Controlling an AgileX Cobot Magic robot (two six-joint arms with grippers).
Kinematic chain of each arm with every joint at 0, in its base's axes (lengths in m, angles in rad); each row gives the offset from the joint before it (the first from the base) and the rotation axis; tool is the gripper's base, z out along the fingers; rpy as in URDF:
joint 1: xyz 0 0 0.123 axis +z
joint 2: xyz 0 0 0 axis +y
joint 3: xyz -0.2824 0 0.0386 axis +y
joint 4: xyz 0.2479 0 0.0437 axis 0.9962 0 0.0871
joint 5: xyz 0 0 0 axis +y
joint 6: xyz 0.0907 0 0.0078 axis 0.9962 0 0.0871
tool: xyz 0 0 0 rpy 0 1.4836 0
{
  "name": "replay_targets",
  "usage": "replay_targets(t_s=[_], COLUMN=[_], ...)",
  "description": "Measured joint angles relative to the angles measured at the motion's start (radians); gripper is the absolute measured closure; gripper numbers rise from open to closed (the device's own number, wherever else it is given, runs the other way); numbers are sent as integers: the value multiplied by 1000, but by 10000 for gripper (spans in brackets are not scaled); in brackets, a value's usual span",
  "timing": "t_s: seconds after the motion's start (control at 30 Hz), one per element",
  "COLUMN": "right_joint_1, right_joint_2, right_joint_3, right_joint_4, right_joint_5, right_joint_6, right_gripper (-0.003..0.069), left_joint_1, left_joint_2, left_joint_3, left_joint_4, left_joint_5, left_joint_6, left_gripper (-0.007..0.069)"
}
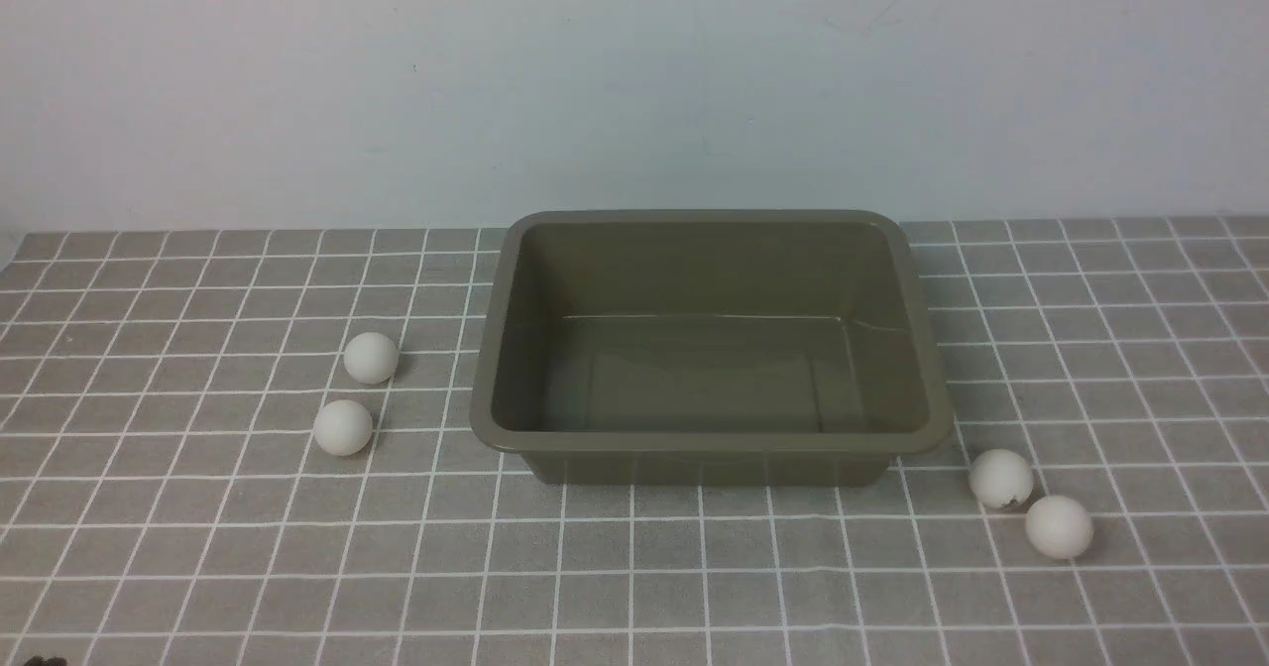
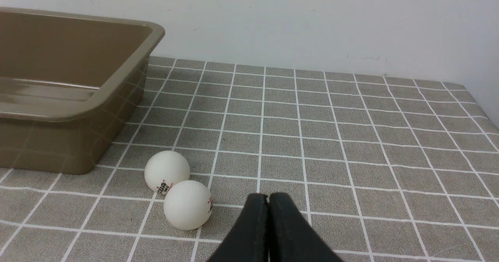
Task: Put the table tennis balls into the box on the grey coffee tablecloth.
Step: 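Reach for and grasp a ping pong ball on the table beside the basket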
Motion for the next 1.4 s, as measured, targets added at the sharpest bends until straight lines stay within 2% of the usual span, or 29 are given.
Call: replay_targets(t_s=[0.83,0.93,1.03,1.2,1.4], right_joint_1=[0,0,0,0,0], right_joint_2=[0,0,0,0,0], right_joint_3=[0,0,0,0,0], right_joint_4=[0,0,0,0,-2], right_joint_5=[0,0,0,0,0], right_joint_6=[5,5,5,5,6], right_gripper=[673,673,673,673,673], left_joint_1=[0,0,0,0,0], left_joint_2=[0,0,0,0,0], left_joint_3=[0,0,3,4,4], left_joint_4=[0,45,59,-30,-70], left_joint_5=[0,-8,-78,-311,-485], left_joint_6=[1,35,34,-90,-169], left_gripper=[629,629,629,629,629])
